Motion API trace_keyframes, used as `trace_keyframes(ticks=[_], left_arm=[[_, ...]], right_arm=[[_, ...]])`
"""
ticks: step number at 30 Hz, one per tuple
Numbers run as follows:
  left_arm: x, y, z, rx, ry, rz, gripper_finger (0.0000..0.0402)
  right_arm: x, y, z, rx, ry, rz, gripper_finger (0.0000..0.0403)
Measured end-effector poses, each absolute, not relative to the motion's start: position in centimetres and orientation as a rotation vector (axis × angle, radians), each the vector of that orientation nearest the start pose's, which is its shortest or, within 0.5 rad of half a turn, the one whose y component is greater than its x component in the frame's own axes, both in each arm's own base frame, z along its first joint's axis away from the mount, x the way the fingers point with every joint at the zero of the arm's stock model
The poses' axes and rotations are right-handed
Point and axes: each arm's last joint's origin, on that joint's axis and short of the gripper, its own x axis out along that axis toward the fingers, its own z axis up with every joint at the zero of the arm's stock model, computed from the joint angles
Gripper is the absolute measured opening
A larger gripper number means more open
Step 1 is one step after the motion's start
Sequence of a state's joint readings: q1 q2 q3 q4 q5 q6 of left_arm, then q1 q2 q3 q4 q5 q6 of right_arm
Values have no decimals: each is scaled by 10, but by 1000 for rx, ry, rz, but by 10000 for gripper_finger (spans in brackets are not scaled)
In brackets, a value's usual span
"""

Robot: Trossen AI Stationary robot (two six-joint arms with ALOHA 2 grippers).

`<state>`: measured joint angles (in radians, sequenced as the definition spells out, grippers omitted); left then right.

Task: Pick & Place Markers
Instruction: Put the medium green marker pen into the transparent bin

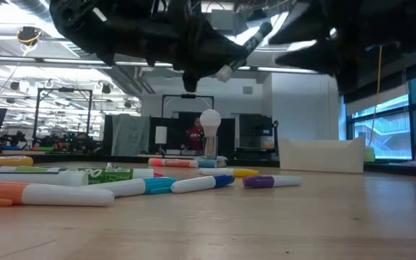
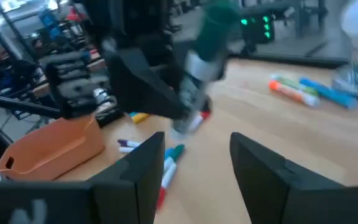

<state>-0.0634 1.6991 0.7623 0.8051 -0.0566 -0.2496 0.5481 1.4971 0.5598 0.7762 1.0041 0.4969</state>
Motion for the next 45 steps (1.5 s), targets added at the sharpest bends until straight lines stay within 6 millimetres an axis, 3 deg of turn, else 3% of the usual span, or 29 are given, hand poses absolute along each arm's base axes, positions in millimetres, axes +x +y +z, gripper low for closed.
trace_keyframes(ticks=[9, 21, 24, 30, 34, 40, 45], left_arm=[[344, -22, 190, -192, 122, 0, 71], [344, -36, 194, -94, 89, -66, 72], [344, -37, 195, -95, 87, -73, 73], [344, -37, 194, -95, 94, -73, 78], [344, -37, 193, -87, 105, -73, 95], [343, -37, 186, -6, 179, -46, 126], [339, -31, 171, 134, 339, 88, 146]], right_arm=[[274, 101, 214, 301, -25, -483, 182], [279, 93, 215, 288, -10, -439, 180], [279, 94, 215, 282, -8, -421, 158], [282, 90, 214, 223, 22, -358, 68], [280, 89, 216, 177, 47, -343, 67], [269, 94, 244, 107, 295, -368, 67], [246, 102, 274, 226, 671, -401, 67]])
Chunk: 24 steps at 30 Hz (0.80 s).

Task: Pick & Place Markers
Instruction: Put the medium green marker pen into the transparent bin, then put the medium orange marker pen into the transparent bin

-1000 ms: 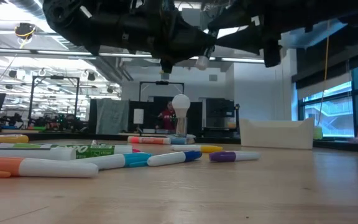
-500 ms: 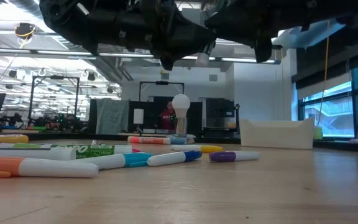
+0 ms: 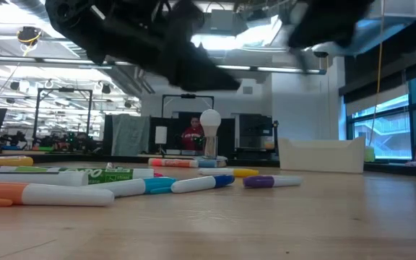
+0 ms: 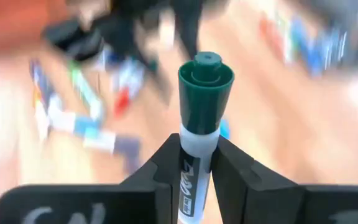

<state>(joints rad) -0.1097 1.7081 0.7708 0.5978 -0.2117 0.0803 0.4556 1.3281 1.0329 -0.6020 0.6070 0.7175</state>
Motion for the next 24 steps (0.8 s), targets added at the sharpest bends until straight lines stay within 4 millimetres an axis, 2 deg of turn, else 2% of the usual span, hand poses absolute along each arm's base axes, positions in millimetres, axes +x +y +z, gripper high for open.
trace_keyframes(ticks=[5, 8, 11, 15, 19, 24], left_arm=[[331, -24, 156, 273, 528, 228, 148], [328, -17, 152, 295, 585, 291, 143], [327, -8, 150, 294, 614, 336, 138], [323, 10, 147, 308, 670, 442, 131], [319, 26, 143, 306, 729, 498, 124], [316, 43, 141, 262, 758, 528, 119]], right_arm=[[216, 115, 287, 509, 1041, -427, 67], [200, 127, 281, 649, 1239, -425, 67], [181, 138, 269, 707, 1404, -475, 67], [164, 149, 246, 773, 1549, -558, 74], [154, 150, 226, 799, 1611, -630, 88], [154, 153, 216, 816, 1614, -578, 130]])
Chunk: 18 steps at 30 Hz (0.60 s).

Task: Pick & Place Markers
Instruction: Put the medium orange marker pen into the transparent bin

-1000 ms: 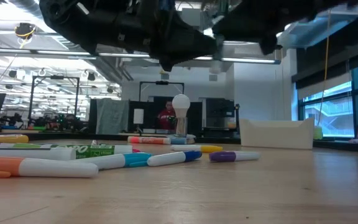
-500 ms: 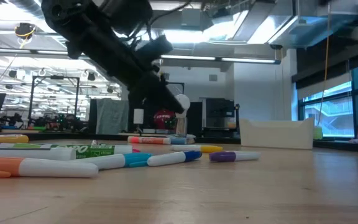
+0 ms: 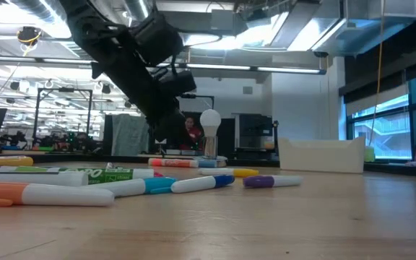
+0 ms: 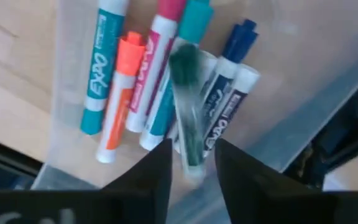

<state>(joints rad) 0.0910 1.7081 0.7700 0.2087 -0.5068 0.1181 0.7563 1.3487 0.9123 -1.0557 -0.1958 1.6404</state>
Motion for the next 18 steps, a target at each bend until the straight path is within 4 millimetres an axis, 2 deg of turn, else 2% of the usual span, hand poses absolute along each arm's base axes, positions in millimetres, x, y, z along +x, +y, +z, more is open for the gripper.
trace_keyframes(ticks=[6, 9, 14, 18], left_arm=[[314, 56, 141, 243, 769, 560, 115], [312, 62, 140, 238, 782, 576, 113], [306, 75, 135, 212, 853, 516, 112], [300, 96, 135, 146, 920, 453, 106]], right_arm=[[157, 155, 220, 816, 1567, -547, 187], [161, 156, 226, 785, 1475, -542, 205], [173, 162, 254, 685, 1220, -453, 213], [181, 167, 282, 605, 1056, -370, 213]])
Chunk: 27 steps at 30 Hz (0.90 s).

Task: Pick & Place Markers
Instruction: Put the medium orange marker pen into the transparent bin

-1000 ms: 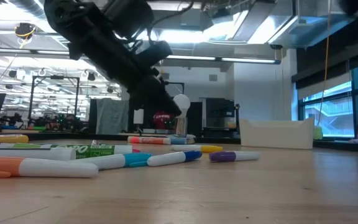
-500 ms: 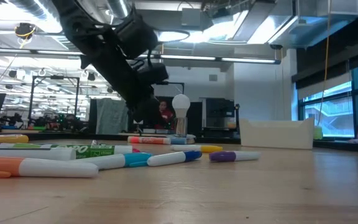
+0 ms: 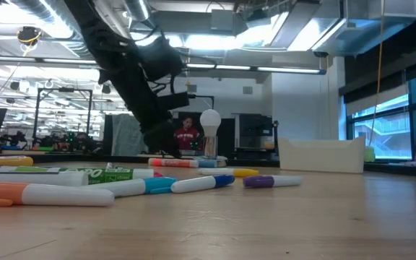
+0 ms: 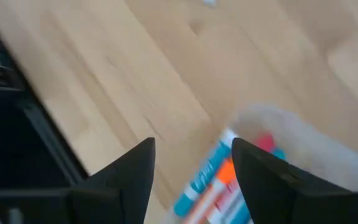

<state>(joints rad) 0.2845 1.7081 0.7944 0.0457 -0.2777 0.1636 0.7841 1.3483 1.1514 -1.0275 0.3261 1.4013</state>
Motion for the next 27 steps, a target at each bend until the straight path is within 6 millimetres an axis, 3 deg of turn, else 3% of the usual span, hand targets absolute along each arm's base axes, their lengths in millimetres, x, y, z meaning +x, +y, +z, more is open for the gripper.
trace_keyframes(ticks=[4, 9, 13, 23, 27], left_arm=[[293, 125, 140, 217, 983, 498, 102], [279, 154, 140, 394, 1058, 426, 102], [269, 172, 139, 319, 1017, 327, 102], [262, 182, 139, 255, 974, 270, 103], [262, 184, 129, 264, 1029, 304, 118]], right_arm=[[184, 169, 299, 563, 986, -326, 214], [184, 168, 299, 537, 978, -326, 214], [185, 169, 297, 530, 980, -329, 214], [185, 168, 297, 522, 980, -325, 214], [185, 168, 297, 522, 979, -325, 214]])
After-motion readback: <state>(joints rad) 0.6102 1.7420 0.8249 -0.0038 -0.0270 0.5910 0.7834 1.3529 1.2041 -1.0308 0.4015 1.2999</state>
